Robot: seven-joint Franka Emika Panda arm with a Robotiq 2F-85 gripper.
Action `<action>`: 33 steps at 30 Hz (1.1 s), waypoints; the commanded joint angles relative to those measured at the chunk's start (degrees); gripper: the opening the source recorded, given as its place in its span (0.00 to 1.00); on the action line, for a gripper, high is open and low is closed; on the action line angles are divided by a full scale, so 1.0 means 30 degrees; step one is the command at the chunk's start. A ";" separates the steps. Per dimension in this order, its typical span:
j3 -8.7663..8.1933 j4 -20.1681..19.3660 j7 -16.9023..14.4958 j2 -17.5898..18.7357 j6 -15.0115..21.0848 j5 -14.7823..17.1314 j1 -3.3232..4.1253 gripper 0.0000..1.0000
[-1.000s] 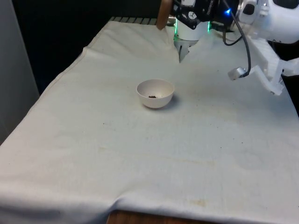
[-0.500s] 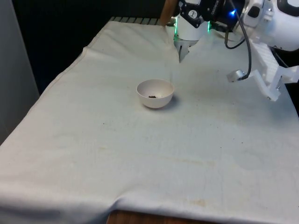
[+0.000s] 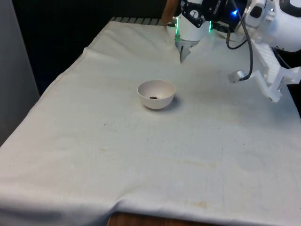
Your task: Pour the coffee beans from the cup into the bowl.
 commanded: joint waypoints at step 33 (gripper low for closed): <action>-0.0057 -0.0191 -0.0134 -0.1681 0.2941 0.1566 -0.1432 0.04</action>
